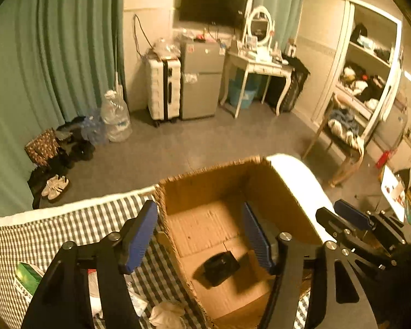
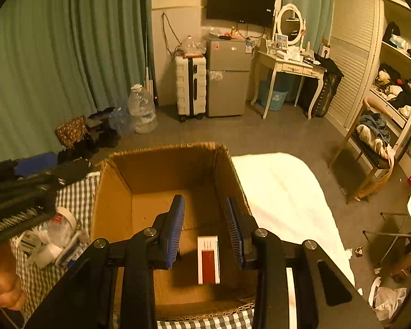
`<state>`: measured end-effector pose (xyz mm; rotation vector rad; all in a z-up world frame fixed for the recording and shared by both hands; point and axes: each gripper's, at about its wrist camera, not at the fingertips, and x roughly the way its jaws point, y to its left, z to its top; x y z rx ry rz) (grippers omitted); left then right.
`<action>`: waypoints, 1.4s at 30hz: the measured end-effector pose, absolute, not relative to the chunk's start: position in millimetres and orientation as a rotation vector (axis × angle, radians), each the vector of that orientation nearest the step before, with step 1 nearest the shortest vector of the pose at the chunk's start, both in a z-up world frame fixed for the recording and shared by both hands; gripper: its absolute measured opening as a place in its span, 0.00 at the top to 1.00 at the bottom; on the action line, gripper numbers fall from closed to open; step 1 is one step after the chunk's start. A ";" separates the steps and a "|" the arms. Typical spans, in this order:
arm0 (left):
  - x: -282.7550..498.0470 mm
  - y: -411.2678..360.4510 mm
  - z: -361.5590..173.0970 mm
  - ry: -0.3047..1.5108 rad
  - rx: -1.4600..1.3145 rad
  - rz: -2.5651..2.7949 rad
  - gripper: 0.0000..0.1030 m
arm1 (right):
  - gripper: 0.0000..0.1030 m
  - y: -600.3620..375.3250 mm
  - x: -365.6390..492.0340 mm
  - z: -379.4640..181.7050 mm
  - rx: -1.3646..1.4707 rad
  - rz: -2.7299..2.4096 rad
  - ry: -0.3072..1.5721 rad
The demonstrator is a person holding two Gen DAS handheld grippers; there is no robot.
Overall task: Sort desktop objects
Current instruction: 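Carry both items over the cardboard box and open both grippers to drop them, then move both grippers back over the cluttered bed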
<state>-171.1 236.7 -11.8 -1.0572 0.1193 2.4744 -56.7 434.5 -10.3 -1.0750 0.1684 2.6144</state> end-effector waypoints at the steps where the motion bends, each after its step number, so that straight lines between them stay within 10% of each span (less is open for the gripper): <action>1: -170.5 232.4 -6.1 0.118 -1.042 2.487 0.30 | 0.70 434.1 -57.3 -4.7 -1.067 2.615 0.169; 14: -157.0 170.6 41.2 0.136 -0.963 2.667 0.01 | 0.62 401.0 -47.1 53.4 -0.956 2.689 0.179; 42: -127.8 -9.7 70.2 0.126 -0.924 2.790 0.00 | 0.23 251.2 -62.6 92.3 -0.829 2.916 0.168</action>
